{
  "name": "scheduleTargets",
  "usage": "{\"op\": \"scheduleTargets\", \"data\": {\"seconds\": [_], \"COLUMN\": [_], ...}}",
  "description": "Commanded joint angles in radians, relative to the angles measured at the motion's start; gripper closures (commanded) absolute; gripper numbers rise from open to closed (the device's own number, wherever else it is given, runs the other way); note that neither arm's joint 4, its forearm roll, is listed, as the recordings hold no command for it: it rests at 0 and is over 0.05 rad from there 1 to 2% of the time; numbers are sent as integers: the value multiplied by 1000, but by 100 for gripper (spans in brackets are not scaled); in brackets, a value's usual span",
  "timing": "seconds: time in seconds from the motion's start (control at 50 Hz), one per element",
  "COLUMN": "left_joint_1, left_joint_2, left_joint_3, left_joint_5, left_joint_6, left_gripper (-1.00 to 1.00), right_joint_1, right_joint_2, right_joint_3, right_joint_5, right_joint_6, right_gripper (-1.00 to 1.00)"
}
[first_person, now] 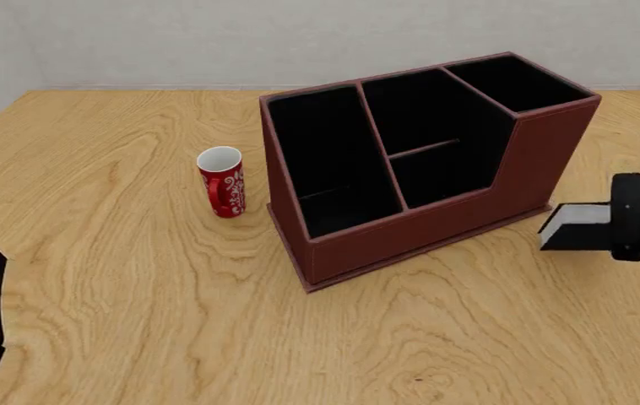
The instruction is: Pick up the book and place it in the left compartment of the caddy.
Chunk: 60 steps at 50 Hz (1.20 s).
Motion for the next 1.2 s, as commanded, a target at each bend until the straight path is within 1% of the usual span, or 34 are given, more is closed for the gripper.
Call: {"op": "scheduleTargets", "data": {"seconds": [0.02, 0.26, 0.28, 0.38, 0.46, 0.52, 0.54, 0.56, 0.58, 0.6, 0.62, 0.64, 0.66, 0.68, 0.7, 0.72, 0.74, 0.76, 0.8, 0.84, 0.86, 0.9, 0.94, 0.96, 0.98, 1.02, 1.04, 1.06, 1.08, 1.1, 1.12, 1.14, 1.16, 1.2], "left_joint_1": [-13, -27, -27, -27, -30, -34, -34, -38, -38, -44, -44, -49, -53, -55, -55, -59, -61, -65, -68, -68, -67, -62, -62, -63, -63, -62, -62, -61, -61, -61, -61, -61, -62, -62], "left_joint_2": [-19, -37, -40, -45, -43, -40, -40, -36, -36, -33, -33, -32, -32, -33, -33, -33, -33, -33, -33, -34, -34, -34, -33, -35, -36, -39, -40, -47, -50, -51, -53, -54, -55, -56], "left_joint_3": [-18, -34, -37, -39, -37, -34, -34, -33, -33, -31, -31, -27, -25, -24, -24, -20, -17, -15, -14, -16, -18, -24, -26, -29, -33, -39, -41, -43, -47, -49, -52, -55, -56, -57], "left_joint_5": [26, 51, 55, 59, 53, 45, 45, 39, 39, 33, 33, 27, 26, 25, 25, 21, 19, 17, 15, 13, 14, 15, 15, 16, 19, 22, 23, 31, 35, 37, 40, 42, 43, 44], "left_joint_6": [-4, -12, -13, -16, -20, -23, -23, -26, -26, -29, -29, -31, -32, -34, -34, -36, -36, -38, -40, -43, -44, -47, -46, -45, -45, -46, -46, -46, -46, -46, -46, -47, -47, -47], "left_gripper": [-100, -100, -100, -100, -100, -100, -100, -100, -100, -100, -100, -100, -100, -100, -100, -100, -100, -100, -100, -100, -100, -100, -100, -100, -100, -100, -100, -100, -100, -100, -100, -100, -100, -100], "right_joint_1": [18, 13, 18, 10, 12, 51, 51, 96, 96, 123, 123, 162, 186, 190, 190, 160, 171, 220, 228, 234, 257, 297, 308, 325, 342, 348, 371, 390, 425, 409, 442, 435, 464, 485], "right_joint_2": [-126, -235, -241, -291, -335, -367, -367, -389, -390, -436, -436, -457, -468, -467, -467, -478, -494, -507, -530, -574, -573, -595, -599, -595, -615, -621, -617, -622, -613, -610, -614, -619, -601, -605], "right_joint_3": [33, 54, 42, 17, -9, -67, -67, -111, -112, -124, -124, -163, -180, -207, -207, -193, -199, -241, -252, -242, -268, -290, -299, -327, -316, -306, -312, -313, -336, -340, -340, -353, -377, -373], "right_joint_5": [75, 139, 150, 206, 271, 363, 363, 423, 424, 500, 501, 567, 595, 607, 607, 593, 617, 686, 729, 766, 798, 851, 870, 895, 905, 907, 908, 908, 908, 908, 908, 908, 908, 908], "right_joint_6": [52, 36, 47, 50, 73, 159, 159, 224, 225, 254, 254, 312, 342, 359, 360, 338, 346, 409, 424, 414, 449, 485, 501, 543, 534, 550, 580, 593, 641, 638, 658, 659, 717, 724], "right_gripper": [100, 100, 100, 100, 100, 100, 100, 100, 100, 100, 100, 100, 100, 100, 100, 100, 100, 100, 100, 100, 100, 100, 100, 100, 100, 100, 100, 100, 100, 100, 100, 100, 100, 100]}}
